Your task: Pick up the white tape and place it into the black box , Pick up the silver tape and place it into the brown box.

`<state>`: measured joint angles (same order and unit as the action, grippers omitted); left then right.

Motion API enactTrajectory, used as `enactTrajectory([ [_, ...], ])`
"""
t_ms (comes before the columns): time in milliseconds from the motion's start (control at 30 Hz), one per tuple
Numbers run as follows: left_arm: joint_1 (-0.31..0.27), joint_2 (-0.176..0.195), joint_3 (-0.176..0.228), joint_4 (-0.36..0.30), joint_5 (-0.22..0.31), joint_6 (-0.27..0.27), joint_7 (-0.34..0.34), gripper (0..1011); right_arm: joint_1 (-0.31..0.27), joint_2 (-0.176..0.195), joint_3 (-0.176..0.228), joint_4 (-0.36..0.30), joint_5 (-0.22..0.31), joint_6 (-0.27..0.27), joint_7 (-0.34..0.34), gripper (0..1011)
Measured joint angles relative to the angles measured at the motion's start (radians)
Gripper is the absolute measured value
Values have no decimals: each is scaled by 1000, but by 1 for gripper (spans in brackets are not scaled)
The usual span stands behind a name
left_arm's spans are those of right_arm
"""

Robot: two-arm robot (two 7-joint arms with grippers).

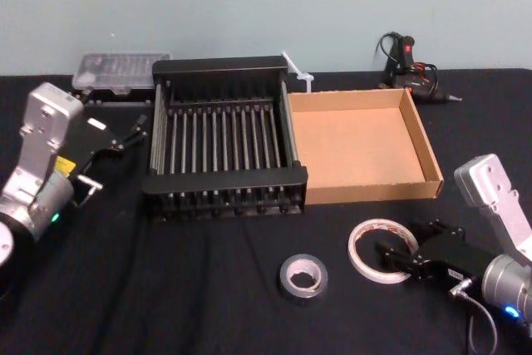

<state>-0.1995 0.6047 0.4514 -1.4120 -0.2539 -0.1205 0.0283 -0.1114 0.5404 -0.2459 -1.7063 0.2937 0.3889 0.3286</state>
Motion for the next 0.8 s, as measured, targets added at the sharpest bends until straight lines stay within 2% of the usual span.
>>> enactTrajectory([
  [33, 0, 0, 0, 0, 0, 0, 0, 1001, 0, 0, 0, 0, 0, 0, 0, 810],
  [67, 0, 0, 0, 0, 0, 0, 0, 1001, 0, 0, 0, 0, 0, 0, 0, 747],
  [167, 0, 0, 0, 0, 0, 0, 0, 1001, 0, 0, 0, 0, 0, 0, 0, 690],
  [200, 0, 0, 0, 0, 0, 0, 0, 1001, 0, 0, 0, 0, 0, 0, 0, 629],
  [267, 0, 0, 0, 0, 0, 0, 0, 1001, 0, 0, 0, 0, 0, 0, 0, 590],
  [700, 0, 0, 0, 0, 0, 0, 0, 1001, 0, 0, 0, 0, 0, 0, 0, 151],
  [800, 0, 0, 0, 0, 0, 0, 0, 1001, 0, 0, 0, 0, 0, 0, 0, 107],
])
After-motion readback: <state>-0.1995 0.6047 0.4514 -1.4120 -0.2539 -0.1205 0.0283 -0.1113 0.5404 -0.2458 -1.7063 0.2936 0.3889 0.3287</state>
